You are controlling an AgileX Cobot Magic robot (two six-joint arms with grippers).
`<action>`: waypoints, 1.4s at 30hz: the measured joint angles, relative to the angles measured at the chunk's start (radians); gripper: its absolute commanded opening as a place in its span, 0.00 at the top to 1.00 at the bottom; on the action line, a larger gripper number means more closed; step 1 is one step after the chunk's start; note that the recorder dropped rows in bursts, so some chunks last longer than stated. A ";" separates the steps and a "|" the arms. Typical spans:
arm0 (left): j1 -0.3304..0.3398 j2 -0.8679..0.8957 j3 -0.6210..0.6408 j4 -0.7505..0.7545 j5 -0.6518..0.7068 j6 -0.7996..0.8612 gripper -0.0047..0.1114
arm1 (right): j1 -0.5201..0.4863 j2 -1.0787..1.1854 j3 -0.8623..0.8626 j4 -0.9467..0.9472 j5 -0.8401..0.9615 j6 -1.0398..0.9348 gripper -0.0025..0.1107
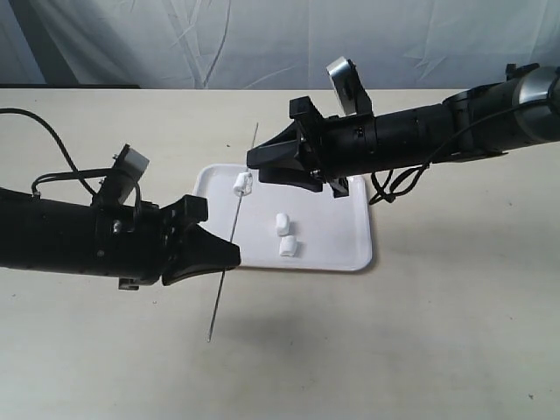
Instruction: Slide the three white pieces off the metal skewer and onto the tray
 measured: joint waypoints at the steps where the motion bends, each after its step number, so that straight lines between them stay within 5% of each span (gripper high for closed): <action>1: 0.000 0.000 0.000 0.000 0.004 0.000 0.96 | 0.005 0.000 0.000 0.000 0.000 0.000 0.68; 42: 0.000 0.000 -0.035 0.000 -0.008 -0.026 0.96 | 0.033 0.000 0.000 -0.034 -0.054 -0.007 0.68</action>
